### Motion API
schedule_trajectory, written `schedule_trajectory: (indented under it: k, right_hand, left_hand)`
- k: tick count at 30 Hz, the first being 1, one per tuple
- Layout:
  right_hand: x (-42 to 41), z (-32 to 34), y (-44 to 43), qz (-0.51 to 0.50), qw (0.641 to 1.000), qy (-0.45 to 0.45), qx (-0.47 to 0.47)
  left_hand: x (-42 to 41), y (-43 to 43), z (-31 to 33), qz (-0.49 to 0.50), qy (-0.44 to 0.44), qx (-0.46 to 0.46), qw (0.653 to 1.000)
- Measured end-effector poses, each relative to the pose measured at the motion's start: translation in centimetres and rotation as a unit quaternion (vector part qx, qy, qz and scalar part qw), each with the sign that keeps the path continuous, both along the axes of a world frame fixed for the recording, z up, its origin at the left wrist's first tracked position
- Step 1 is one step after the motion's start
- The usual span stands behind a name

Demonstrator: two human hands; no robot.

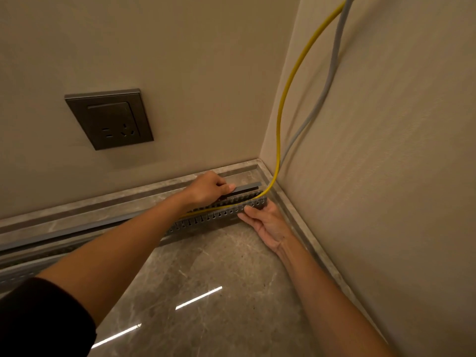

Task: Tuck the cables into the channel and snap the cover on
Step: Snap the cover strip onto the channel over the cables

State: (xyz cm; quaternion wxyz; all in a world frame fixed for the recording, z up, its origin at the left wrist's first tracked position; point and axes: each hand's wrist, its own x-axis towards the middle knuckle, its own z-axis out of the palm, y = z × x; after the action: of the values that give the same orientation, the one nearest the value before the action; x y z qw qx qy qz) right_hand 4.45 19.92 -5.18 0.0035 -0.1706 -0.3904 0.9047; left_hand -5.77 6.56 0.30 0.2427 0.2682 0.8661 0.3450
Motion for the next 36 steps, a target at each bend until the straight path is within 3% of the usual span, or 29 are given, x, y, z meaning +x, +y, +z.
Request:
schedule_trajectory:
  k: [10, 19, 27, 33, 36]
  right_hand:
    - [-1.1, -0.8, -1.0, -0.055, 0.995, 0.077, -0.035]
    - [-1.7, -0.5, -1.8, -0.102, 0.994, 0.037, 0.012]
    - [-2.2, 0.0, -2.4, -0.127, 0.992, 0.020, -0.009]
    - [-2.6, -0.1, -2.4, -0.122, 0.991, -0.013, 0.059]
    - [-2.5, -0.1, -2.2, -0.120, 0.990, -0.018, 0.071]
  left_hand:
    - [-0.4, -0.1, 1.0, 0.002, -0.007, 0.027, 1.000]
    - [-0.6, 0.0, 1.1, -0.002, -0.003, 0.022, 1.000]
    - [-0.3, 0.2, 0.0, -0.022, 0.066, -0.026, 0.997]
    - [0.5, 0.0, -0.7, -0.072, 0.172, -0.051, 0.981]
    - [0.4, -0.2, -0.8, -0.114, 0.179, -0.077, 0.974]
